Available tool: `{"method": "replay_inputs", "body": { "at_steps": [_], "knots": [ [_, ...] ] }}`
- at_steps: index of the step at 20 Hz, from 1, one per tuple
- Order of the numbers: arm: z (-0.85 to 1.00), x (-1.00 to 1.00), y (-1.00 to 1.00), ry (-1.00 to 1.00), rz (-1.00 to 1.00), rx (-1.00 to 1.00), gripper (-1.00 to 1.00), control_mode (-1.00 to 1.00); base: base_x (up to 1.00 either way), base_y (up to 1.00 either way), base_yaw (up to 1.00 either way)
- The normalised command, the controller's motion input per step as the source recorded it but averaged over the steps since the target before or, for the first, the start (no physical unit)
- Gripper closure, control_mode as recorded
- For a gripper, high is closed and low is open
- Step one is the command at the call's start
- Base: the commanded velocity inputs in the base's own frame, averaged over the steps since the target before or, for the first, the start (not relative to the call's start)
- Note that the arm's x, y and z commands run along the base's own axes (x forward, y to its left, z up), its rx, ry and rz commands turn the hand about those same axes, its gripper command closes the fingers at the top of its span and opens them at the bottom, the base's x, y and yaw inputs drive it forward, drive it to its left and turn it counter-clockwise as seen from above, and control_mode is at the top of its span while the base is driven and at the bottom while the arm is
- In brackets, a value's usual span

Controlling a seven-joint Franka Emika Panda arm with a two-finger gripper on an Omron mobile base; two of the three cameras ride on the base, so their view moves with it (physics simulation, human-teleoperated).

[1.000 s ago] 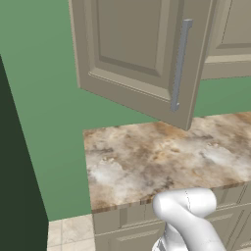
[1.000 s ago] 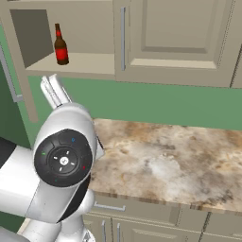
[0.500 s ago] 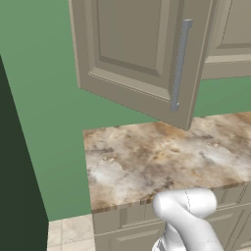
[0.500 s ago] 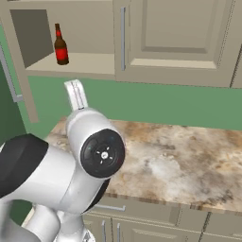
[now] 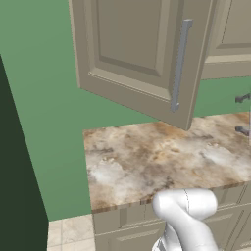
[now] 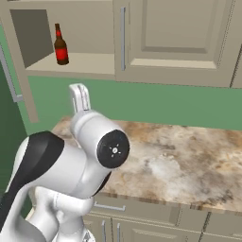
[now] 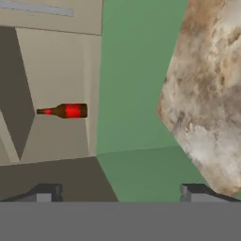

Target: Open the cabinet directly in front. Then move the beer and the mug to the dining counter with the jar on it.

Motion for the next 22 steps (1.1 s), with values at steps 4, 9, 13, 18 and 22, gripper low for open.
{"method": "replay_inputs", "body": {
  "at_steps": [4,9,13,18,22],
  "knots": [
    [-0.04,0.58,0.43,0.1,0.12,0.0,-1.0,-1.0,0.0,0.0,0.0],
    [0.0,0.52,0.28,0.03,0.18,0.0,-1.0,-1.0,0.0,0.0,0.0],
    [0.0,0.37,0.2,0.0,0.17,0.06,-1.0,-1.0,0.0,0.0,0.0],
    [0.0,0.32,0.13,0.0,0.16,0.1,-1.0,-1.0,0.0,0.0,0.0],
    [0.0,0.24,0.07,0.0,0.15,0.1,-1.0,-1.0,0.0,0.0,0.0]
  ]
}}
